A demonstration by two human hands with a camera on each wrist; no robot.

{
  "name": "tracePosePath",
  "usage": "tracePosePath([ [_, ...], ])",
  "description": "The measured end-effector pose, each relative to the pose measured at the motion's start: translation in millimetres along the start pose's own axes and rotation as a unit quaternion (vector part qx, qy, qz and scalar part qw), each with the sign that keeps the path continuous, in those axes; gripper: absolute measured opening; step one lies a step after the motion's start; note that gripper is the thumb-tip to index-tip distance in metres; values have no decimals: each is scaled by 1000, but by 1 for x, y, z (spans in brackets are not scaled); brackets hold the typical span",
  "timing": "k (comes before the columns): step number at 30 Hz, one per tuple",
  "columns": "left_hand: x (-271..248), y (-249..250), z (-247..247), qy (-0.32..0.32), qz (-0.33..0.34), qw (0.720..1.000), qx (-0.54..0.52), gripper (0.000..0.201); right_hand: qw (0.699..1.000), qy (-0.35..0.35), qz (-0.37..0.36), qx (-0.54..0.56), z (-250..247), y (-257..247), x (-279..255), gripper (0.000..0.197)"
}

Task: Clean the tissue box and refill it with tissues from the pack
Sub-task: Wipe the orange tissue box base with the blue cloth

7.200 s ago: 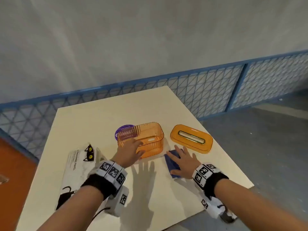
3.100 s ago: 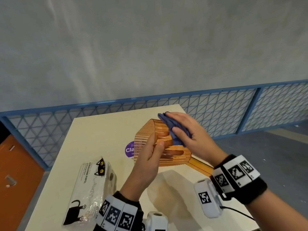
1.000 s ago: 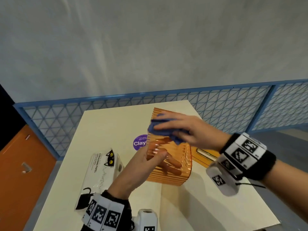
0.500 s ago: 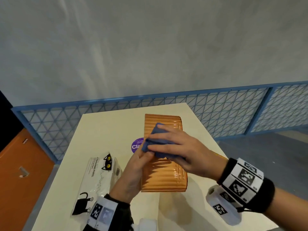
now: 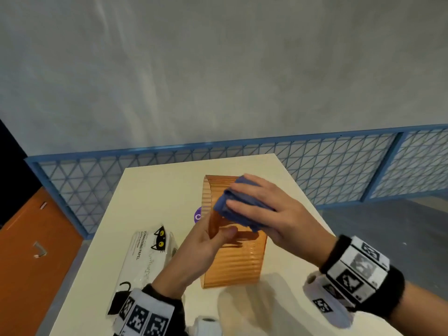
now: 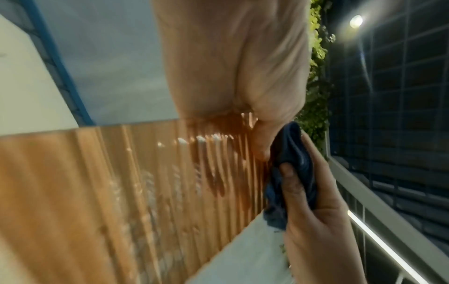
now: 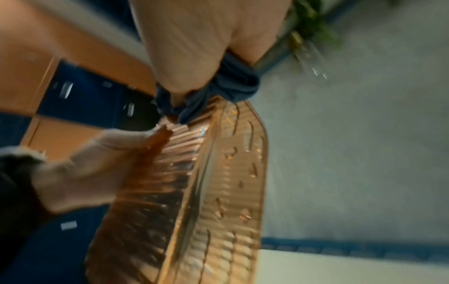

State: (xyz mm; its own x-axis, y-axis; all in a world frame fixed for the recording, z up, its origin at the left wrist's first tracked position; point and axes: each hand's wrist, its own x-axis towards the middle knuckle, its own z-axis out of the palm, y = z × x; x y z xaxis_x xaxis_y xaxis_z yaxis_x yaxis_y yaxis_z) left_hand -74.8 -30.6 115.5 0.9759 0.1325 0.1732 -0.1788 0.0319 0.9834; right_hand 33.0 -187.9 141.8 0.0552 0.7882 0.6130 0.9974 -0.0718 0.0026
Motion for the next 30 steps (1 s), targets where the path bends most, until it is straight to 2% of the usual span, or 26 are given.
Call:
tracePosePath([
  [2, -4, -3, -3, 8, 21, 998, 50, 21, 999, 5, -29, 24, -5, 4, 2, 41],
  [3, -6, -4, -5, 8, 31, 997, 74, 21, 998, -4, -15, 67, -8, 7, 7, 42],
  [5, -7, -1, -5, -23, 45, 990, 135, 25, 986, -26, 84, 145, -17, 18, 24, 43],
  [7, -9, 3, -2, -62, 65, 973, 211, 29, 959, -50, 211, 182, -26, 35, 40, 41],
  [8, -9, 4, -1, -73, 72, 965, 240, 32, 945, -67, 255, 194, -28, 39, 43, 41],
  [9, -8, 4, -2, -78, 73, 959, 261, 35, 941, -72, 271, 190, -28, 38, 42, 41],
  [11, -3, 4, -8, -73, 74, 957, 271, 33, 954, -50, 229, 189, -22, 20, 34, 45],
  [13, 2, 0, -12, -54, 56, 969, 233, 27, 967, -22, 169, 192, -7, -6, 19, 47],
  [16, 0, -3, -5, -55, 56, 968, 236, 24, 978, 3, 149, 146, 6, -19, 7, 47],
  [17, -1, -3, -2, -63, 66, 962, 256, 24, 972, 6, 164, 168, 5, -14, 9, 44],
  [19, -2, -3, 2, -84, 104, 934, 332, 27, 935, 1, 241, 260, 0, 4, 21, 38],
  [21, 0, -3, 5, -109, 130, 893, 417, 32, 903, -31, 322, 282, -7, 29, 33, 34],
  [22, 1, -3, 4, -117, 129, 882, 437, 35, 894, -49, 347, 277, -10, 37, 34, 33],
  [24, 4, -2, 2, -120, 123, 890, 423, 34, 890, -52, 353, 285, -11, 31, 26, 33],
  [27, 11, 5, 1, -101, 104, 928, 343, 32, 931, 3, 277, 238, 1, -12, 3, 46],
  [28, 12, 5, 2, -95, 97, 930, 342, 33, 944, 25, 250, 216, 7, -23, -3, 48],
  [30, 13, 4, 5, -94, 96, 923, 360, 27, 941, 55, 244, 229, 8, -24, 0, 46],
])
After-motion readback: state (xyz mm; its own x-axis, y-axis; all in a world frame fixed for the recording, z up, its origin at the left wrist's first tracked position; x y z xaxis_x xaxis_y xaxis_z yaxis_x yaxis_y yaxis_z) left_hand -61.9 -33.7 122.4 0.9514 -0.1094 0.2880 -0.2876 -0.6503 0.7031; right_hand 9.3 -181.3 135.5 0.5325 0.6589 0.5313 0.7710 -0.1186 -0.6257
